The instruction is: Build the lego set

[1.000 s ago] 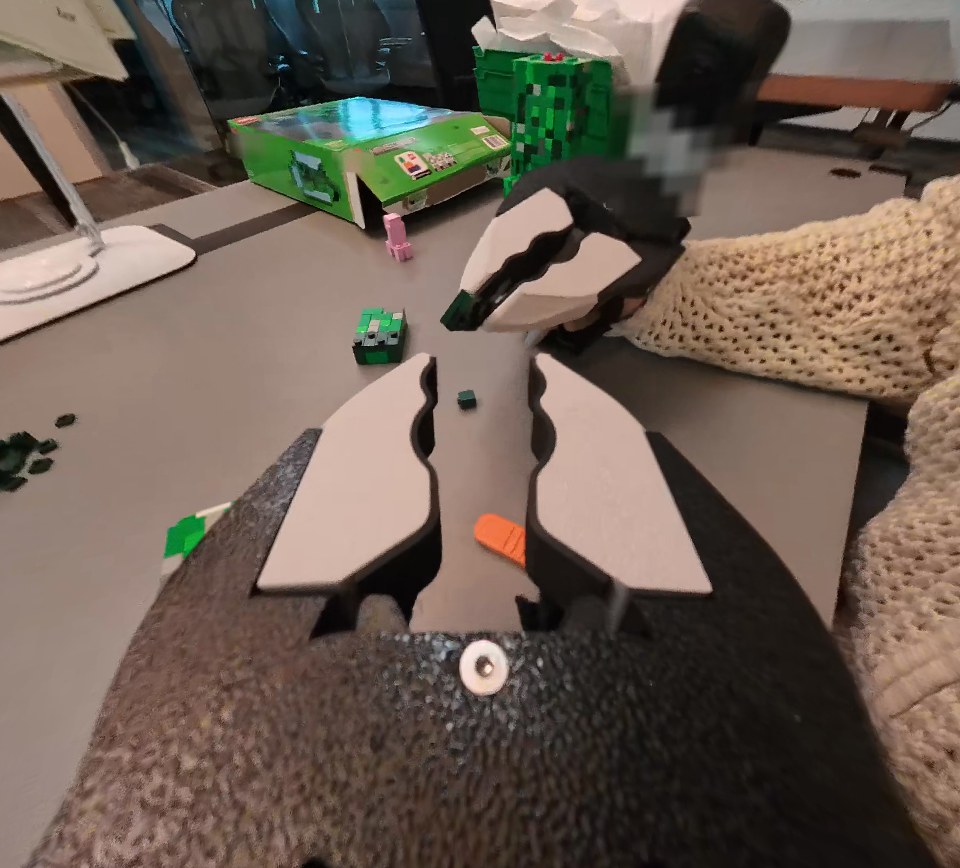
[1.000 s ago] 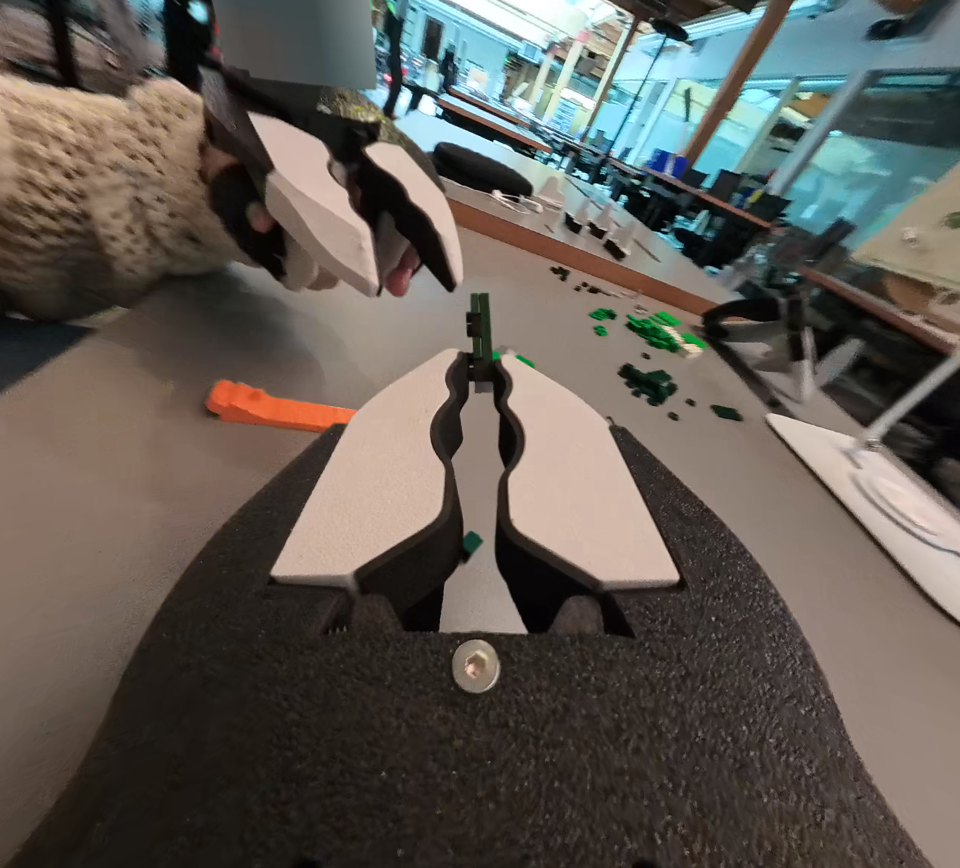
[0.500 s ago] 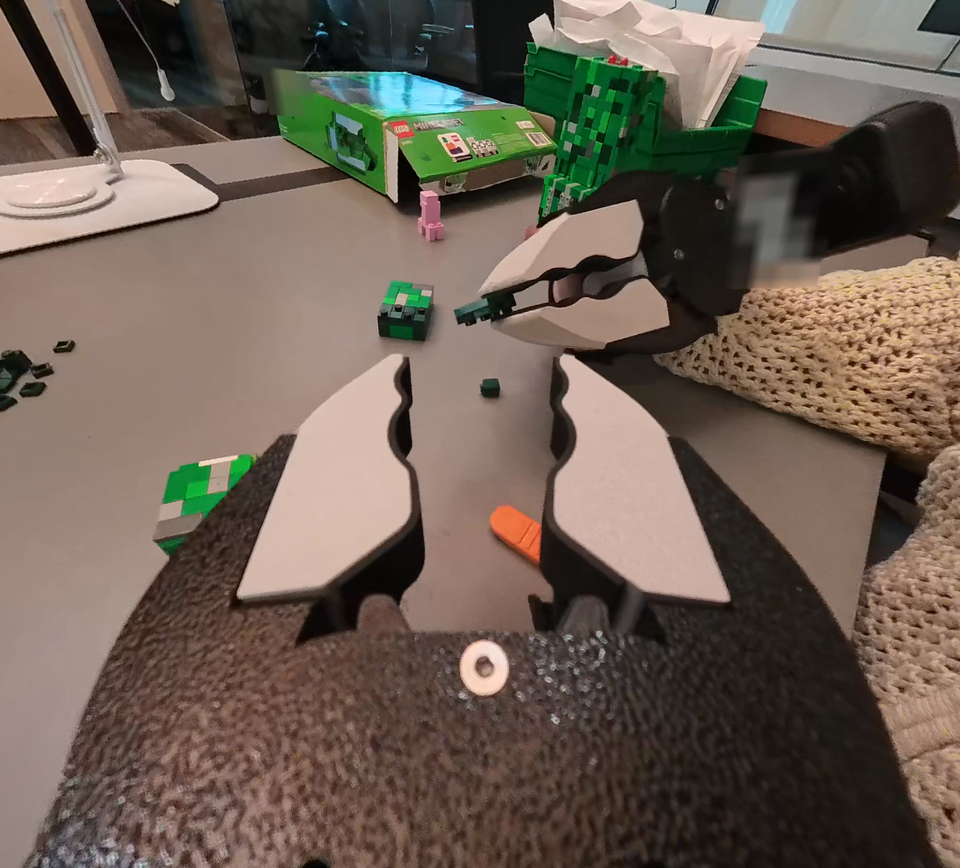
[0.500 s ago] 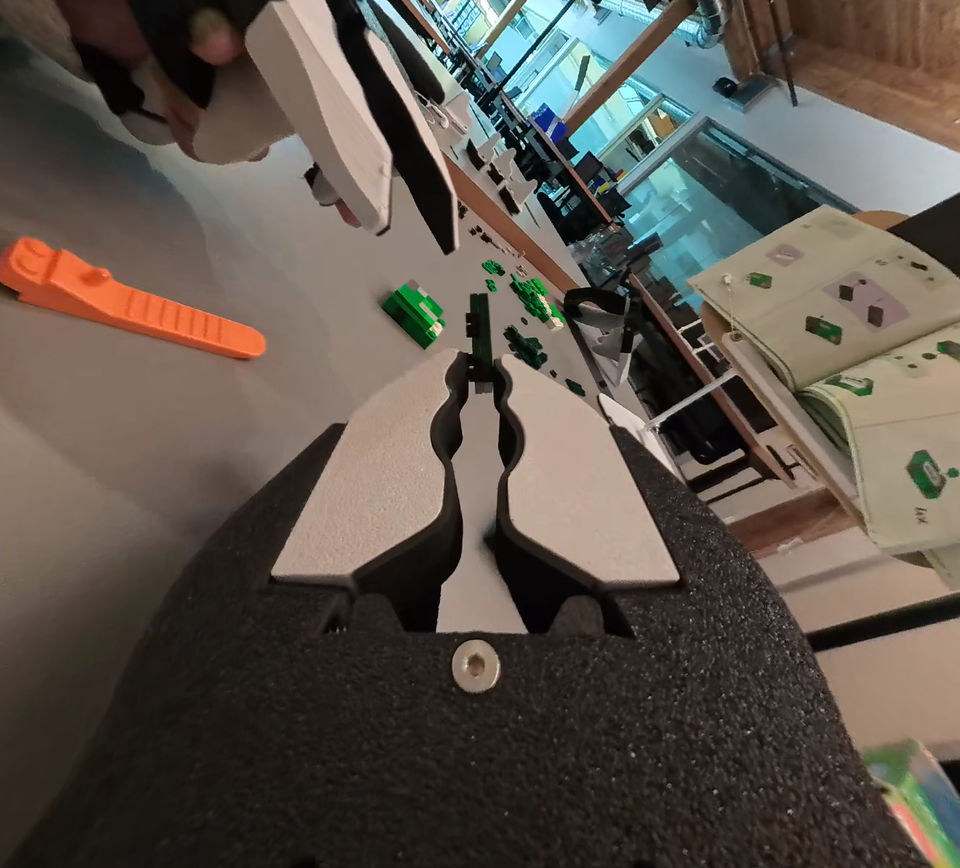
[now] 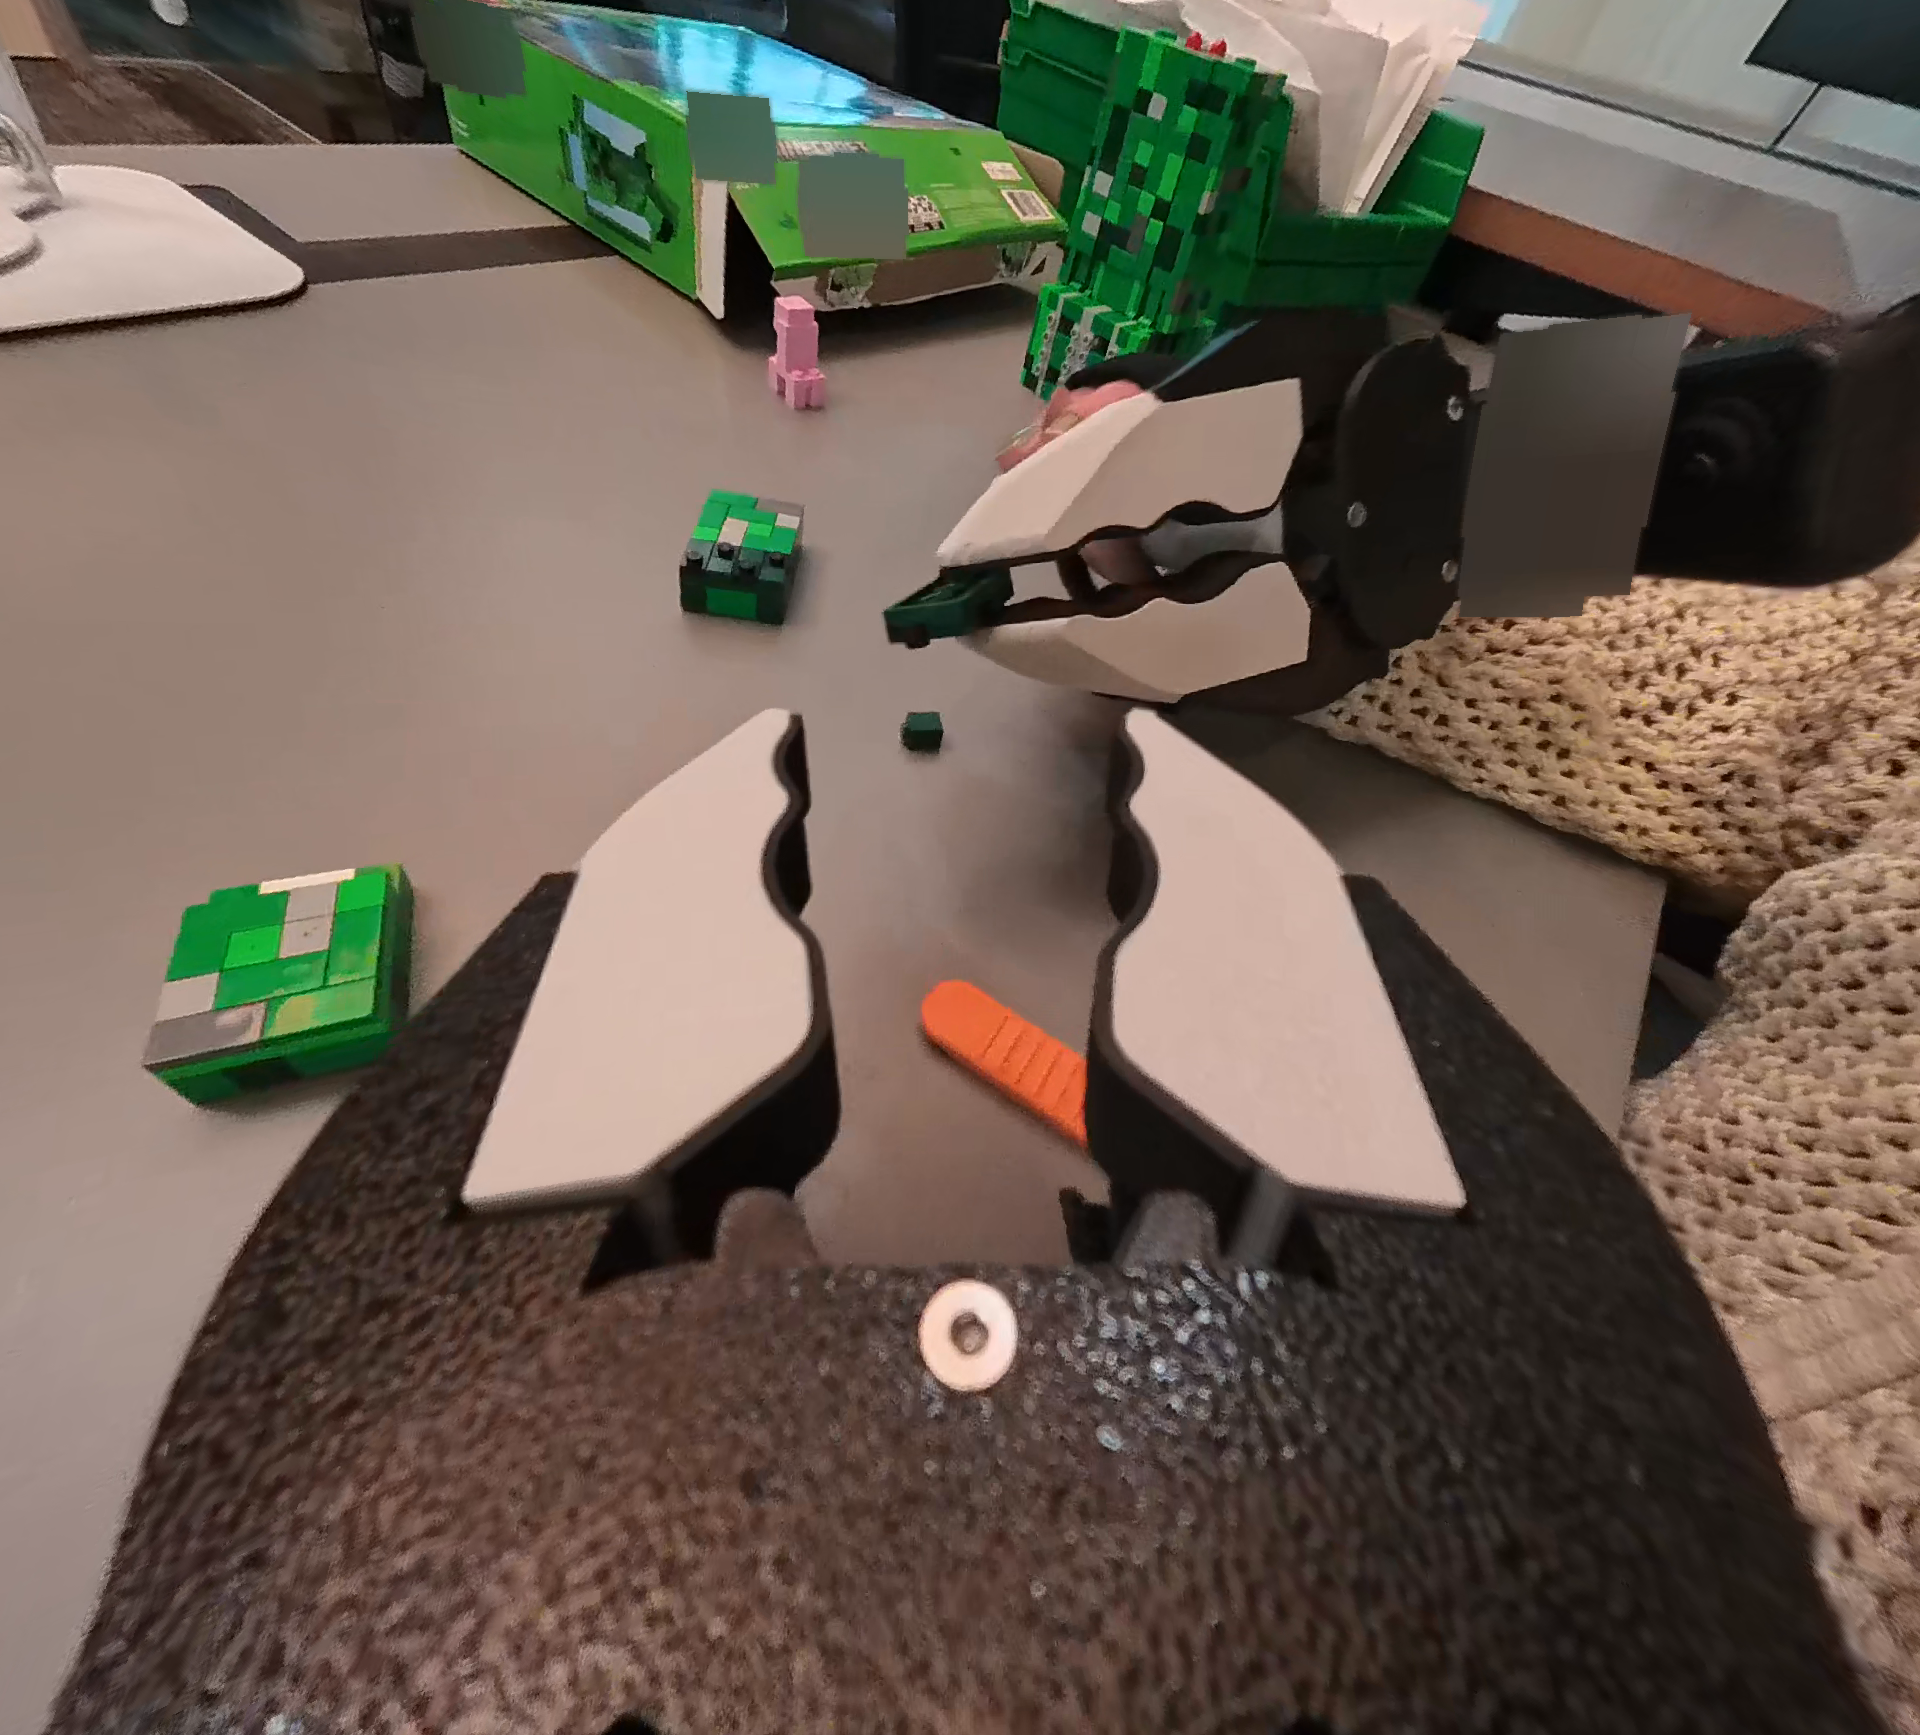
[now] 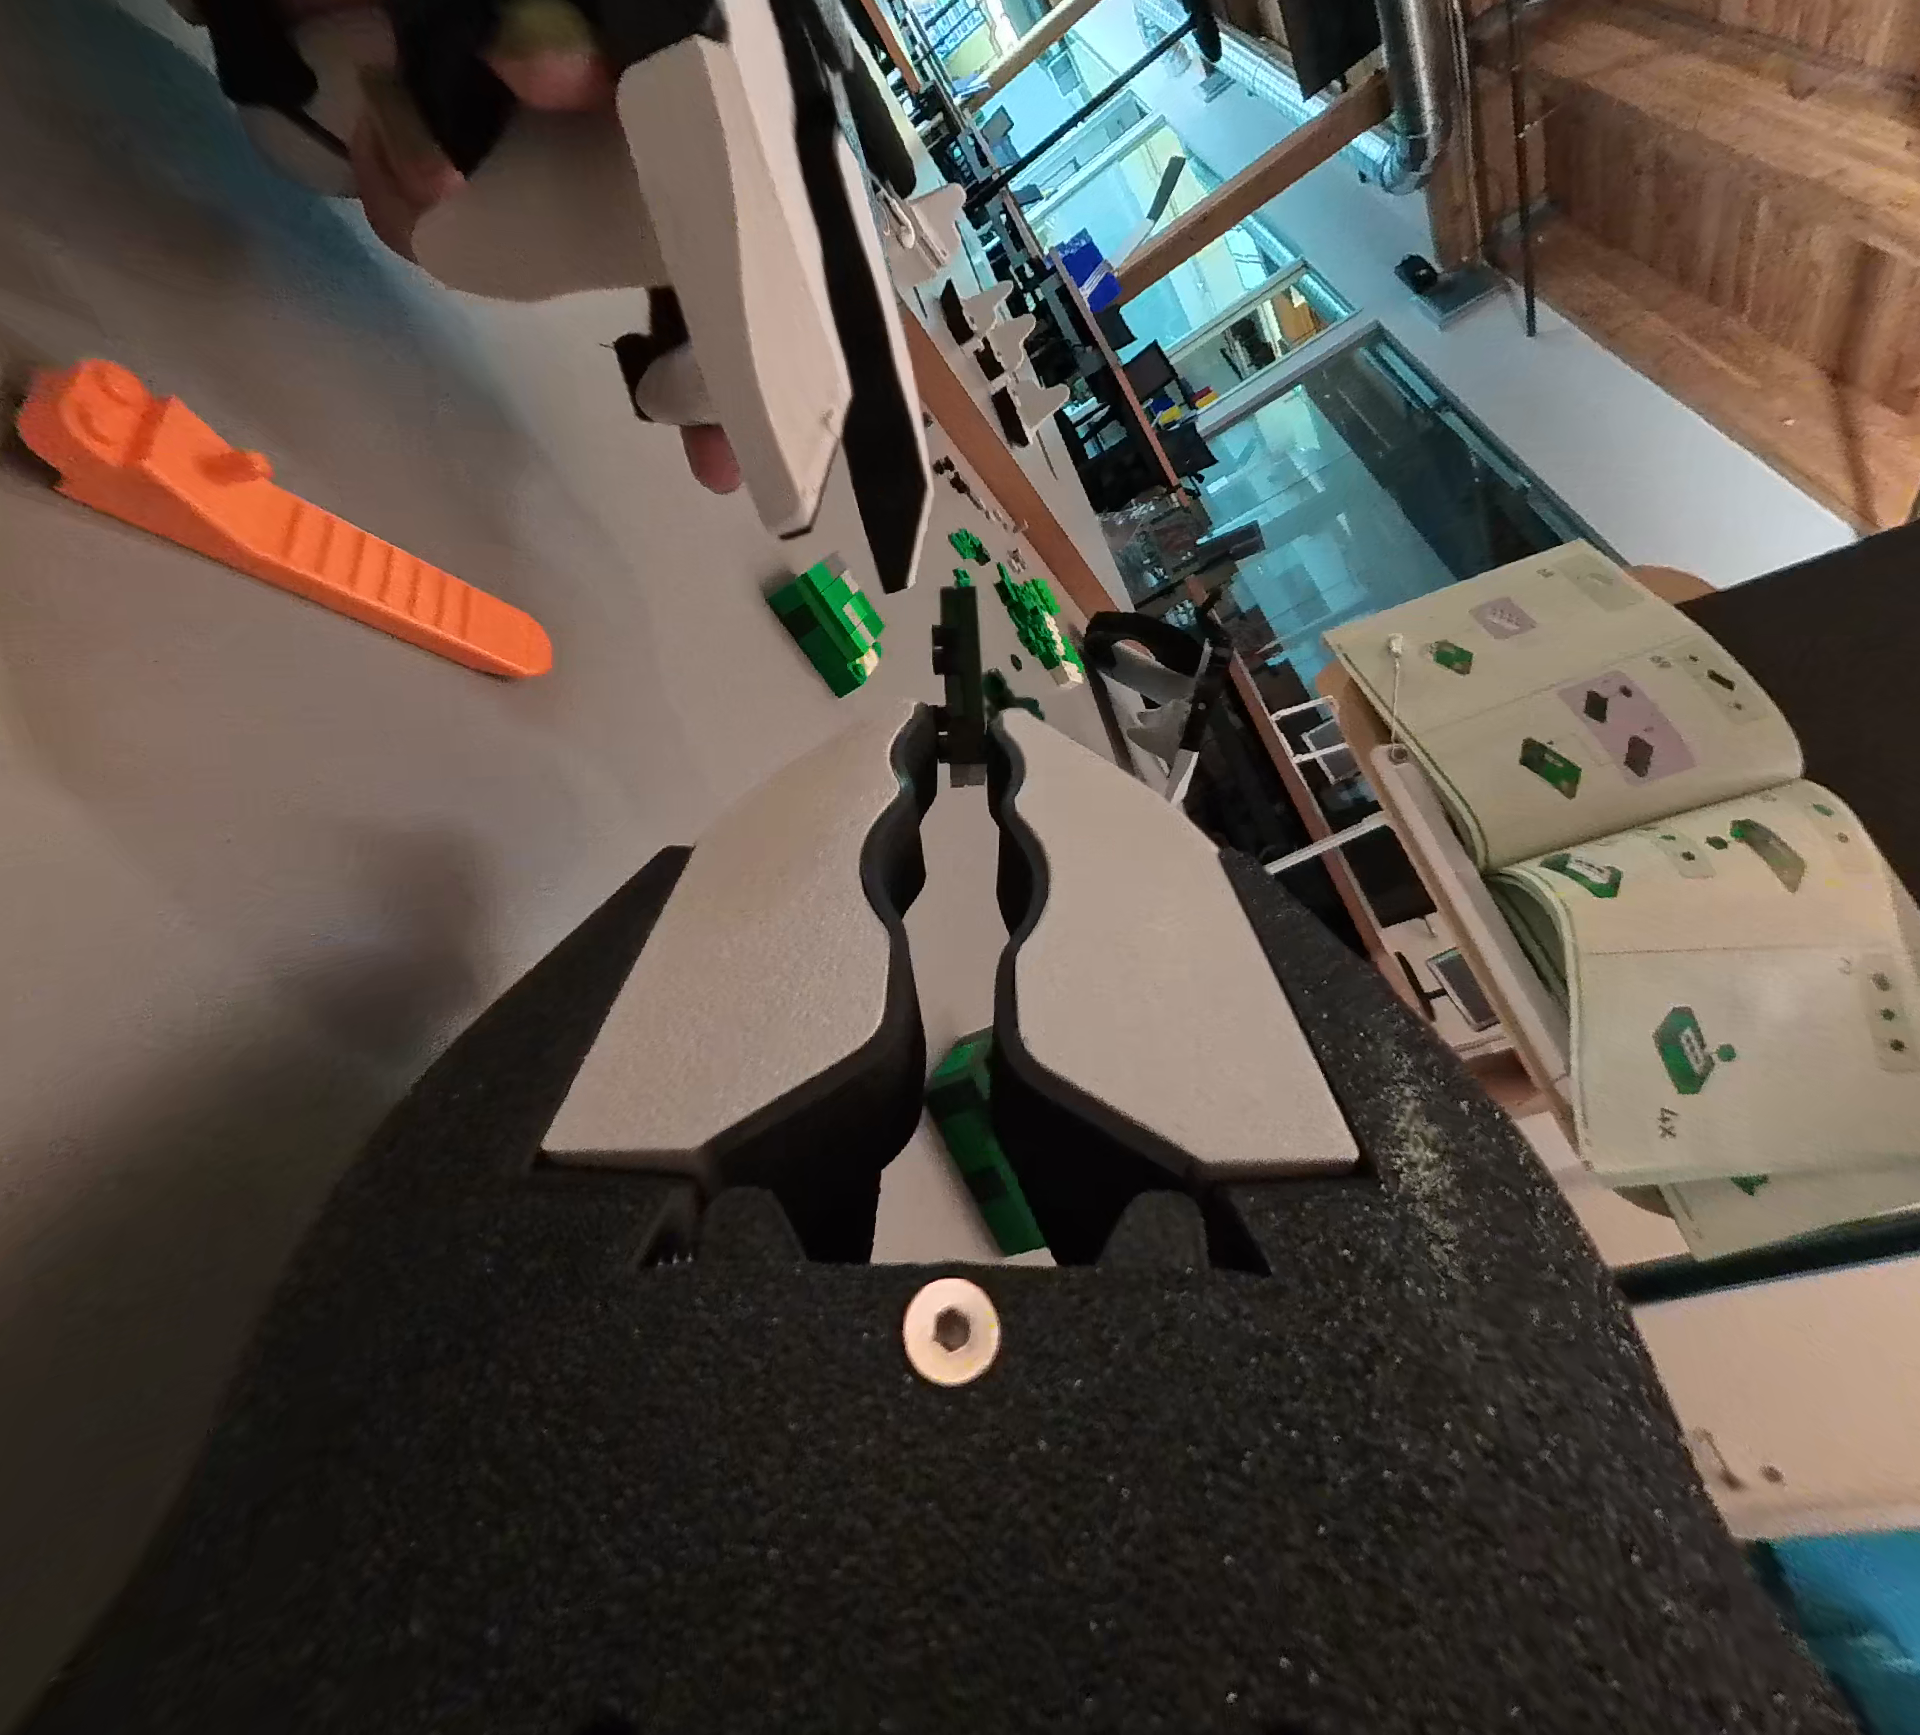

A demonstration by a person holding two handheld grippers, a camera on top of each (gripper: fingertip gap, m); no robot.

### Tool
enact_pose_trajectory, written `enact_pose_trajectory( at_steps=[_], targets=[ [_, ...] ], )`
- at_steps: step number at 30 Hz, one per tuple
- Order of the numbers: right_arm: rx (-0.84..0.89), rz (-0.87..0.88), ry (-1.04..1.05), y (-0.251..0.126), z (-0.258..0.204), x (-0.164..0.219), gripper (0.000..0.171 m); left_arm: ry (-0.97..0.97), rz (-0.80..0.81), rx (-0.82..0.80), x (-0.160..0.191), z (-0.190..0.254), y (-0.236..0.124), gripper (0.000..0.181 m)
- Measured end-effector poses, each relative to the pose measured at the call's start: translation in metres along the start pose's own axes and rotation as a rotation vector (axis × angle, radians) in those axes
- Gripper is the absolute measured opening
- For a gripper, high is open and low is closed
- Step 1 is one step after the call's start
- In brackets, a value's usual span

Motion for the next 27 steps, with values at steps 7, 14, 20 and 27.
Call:
enact_pose_trajectory(
  at_steps=[7,14,20,27],
  targets=[
    [0.000,0.039,-0.112,-0.001,-0.006,-0.010,0.008,-0.006,-0.010,-0.011,0.000,0.000,0.001,0.043],
    [-0.014,0.058,-0.124,-0.002,-0.007,-0.012,0.008,0.001,-0.031,0.050,0.001,0.004,0.002,0.032],
    [-0.032,0.056,-0.165,-0.001,-0.011,-0.014,0.008,-0.006,-0.042,0.085,0.000,0.007,0.002,0.039],
    [-0.044,0.064,-0.195,-0.001,-0.013,-0.016,0.008,-0.013,-0.054,0.059,0.001,0.003,0.002,0.029]
  ],
)
Point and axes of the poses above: each gripper's, where its closed fingertips meet, y out along the fingers, x out of its underside, z = x × y across the jaws, the point moved 9 cm from there along -y, back along the fingers, and after that the axes turned 11 degrees about -y, right-handed, at the moved point
